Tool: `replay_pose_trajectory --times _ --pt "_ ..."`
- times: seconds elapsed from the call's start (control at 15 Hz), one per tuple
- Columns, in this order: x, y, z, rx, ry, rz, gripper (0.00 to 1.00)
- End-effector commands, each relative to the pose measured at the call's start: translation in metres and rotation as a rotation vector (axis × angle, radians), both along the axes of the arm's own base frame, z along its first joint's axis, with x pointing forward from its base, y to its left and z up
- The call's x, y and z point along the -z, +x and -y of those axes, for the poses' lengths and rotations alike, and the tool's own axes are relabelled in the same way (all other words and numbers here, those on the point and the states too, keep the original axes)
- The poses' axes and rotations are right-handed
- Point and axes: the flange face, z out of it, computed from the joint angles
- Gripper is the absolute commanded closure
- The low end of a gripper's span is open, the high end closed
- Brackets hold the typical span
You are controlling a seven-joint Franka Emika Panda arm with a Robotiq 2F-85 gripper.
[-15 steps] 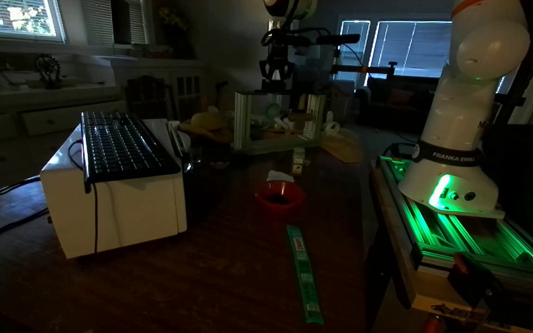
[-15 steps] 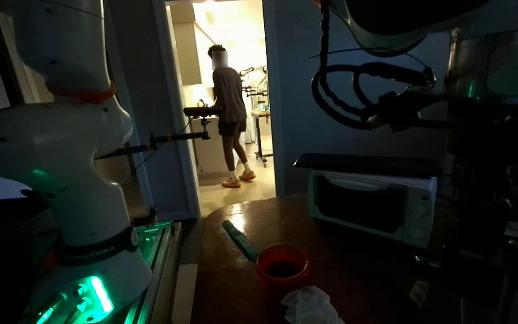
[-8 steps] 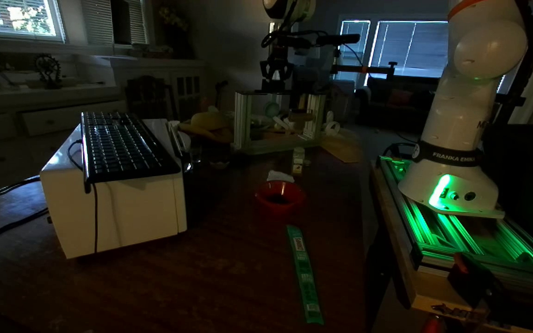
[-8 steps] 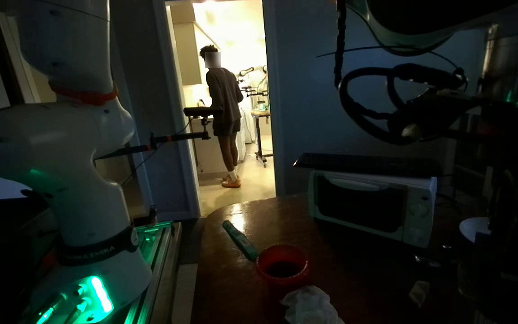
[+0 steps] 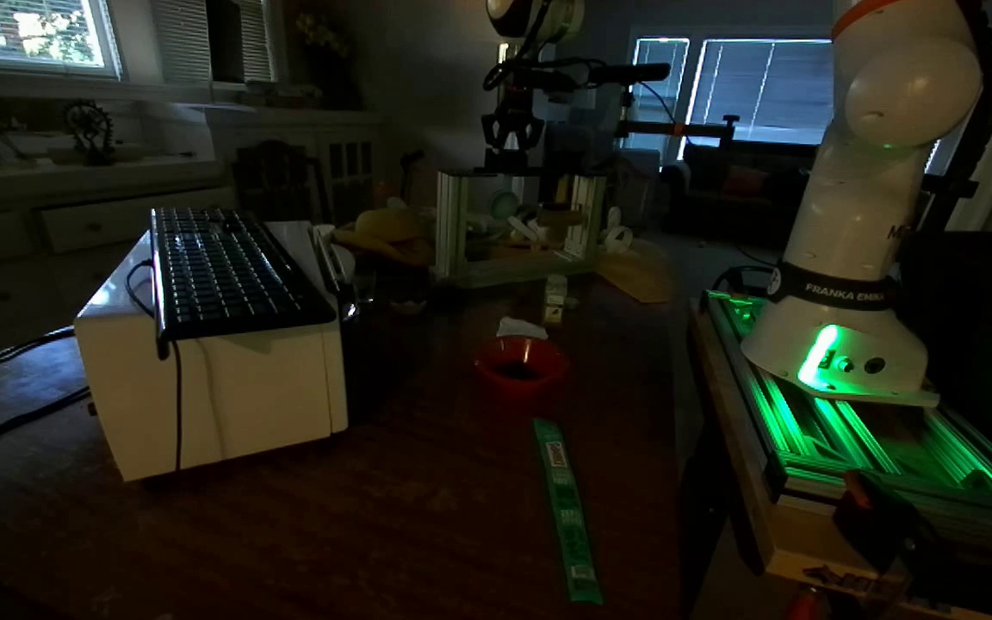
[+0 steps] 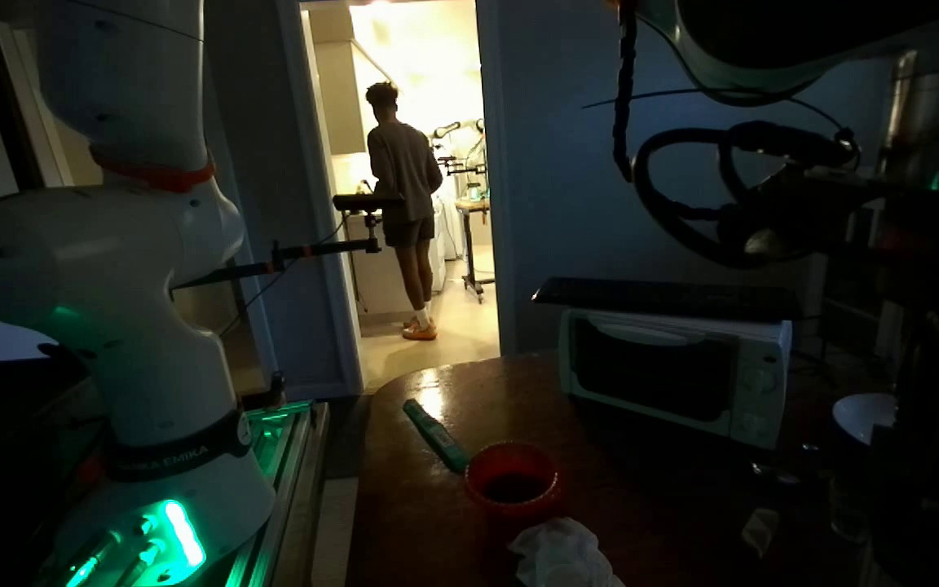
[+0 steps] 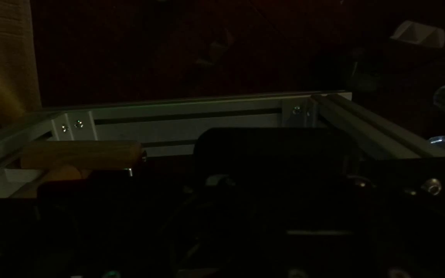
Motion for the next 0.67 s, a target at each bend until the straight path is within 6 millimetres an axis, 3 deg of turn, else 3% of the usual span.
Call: replay_pose_trajectory --times 0.0,0.6 --pt "-0.002 0.007 -0.001 -0.021 -0.012 0.016 0.78" --pt "0.003 0.019 0.000 -0.047 -0.014 0.012 0.78"
